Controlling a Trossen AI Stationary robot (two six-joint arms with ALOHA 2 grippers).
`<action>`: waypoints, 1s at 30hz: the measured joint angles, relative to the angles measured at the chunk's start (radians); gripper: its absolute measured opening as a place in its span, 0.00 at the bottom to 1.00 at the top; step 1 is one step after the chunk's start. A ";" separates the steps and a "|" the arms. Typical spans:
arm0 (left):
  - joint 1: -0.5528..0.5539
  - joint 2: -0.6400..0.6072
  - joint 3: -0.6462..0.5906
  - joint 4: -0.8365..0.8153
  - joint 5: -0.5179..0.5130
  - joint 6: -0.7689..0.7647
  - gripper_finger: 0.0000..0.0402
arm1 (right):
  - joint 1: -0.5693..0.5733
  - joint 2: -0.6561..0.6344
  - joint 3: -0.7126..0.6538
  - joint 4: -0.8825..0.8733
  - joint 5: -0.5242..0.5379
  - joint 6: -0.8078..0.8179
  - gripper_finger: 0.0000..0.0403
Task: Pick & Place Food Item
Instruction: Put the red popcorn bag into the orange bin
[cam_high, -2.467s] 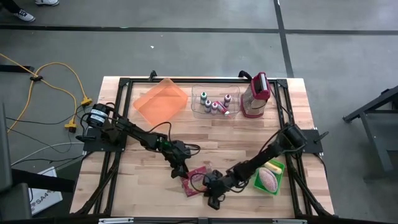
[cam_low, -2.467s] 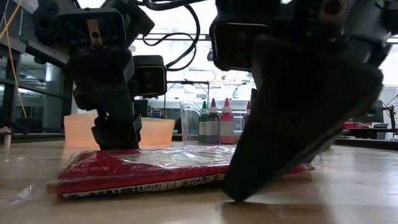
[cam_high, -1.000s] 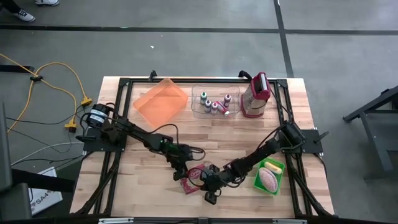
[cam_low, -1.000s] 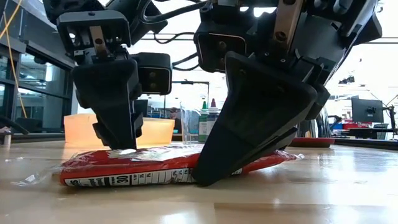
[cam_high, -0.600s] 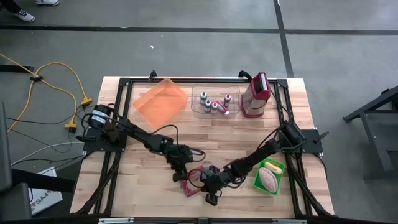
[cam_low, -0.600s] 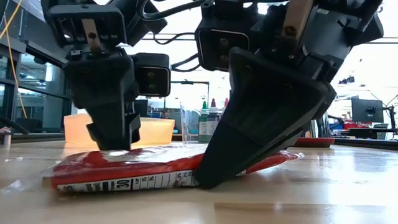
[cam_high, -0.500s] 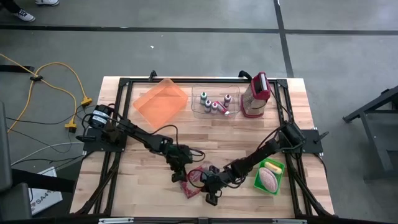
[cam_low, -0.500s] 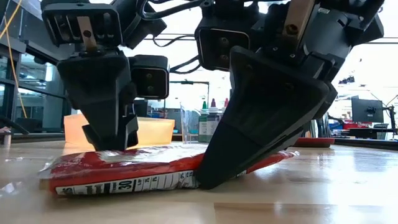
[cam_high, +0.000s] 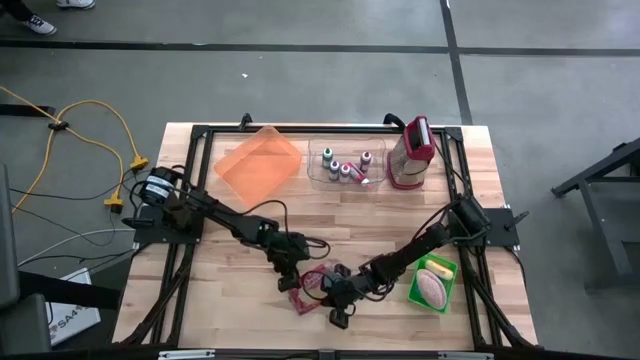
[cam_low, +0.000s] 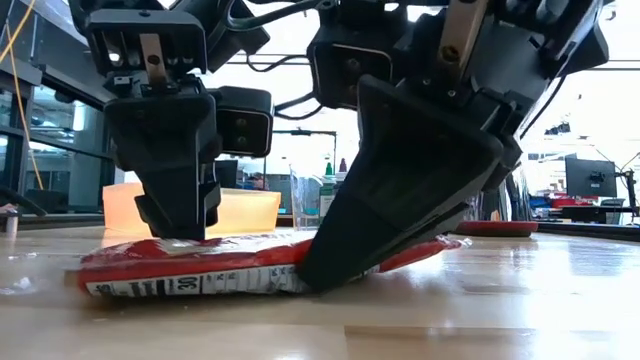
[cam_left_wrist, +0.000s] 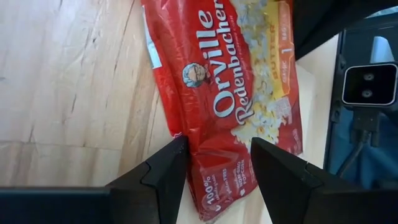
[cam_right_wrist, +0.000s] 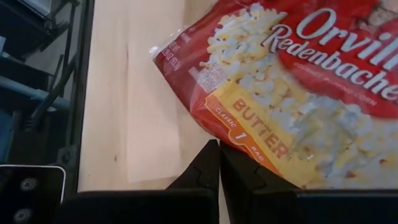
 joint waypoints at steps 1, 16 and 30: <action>-0.004 0.000 0.001 -0.002 -0.003 0.000 0.44 | 0.000 0.000 0.000 0.005 -0.002 -0.008 0.01; 0.013 0.003 0.016 0.083 0.106 -0.014 0.44 | -0.007 0.000 0.000 -0.002 -0.024 0.009 0.01; 0.043 0.002 0.017 -0.013 0.063 0.002 0.44 | 0.019 0.000 0.000 -0.016 -0.003 0.032 0.01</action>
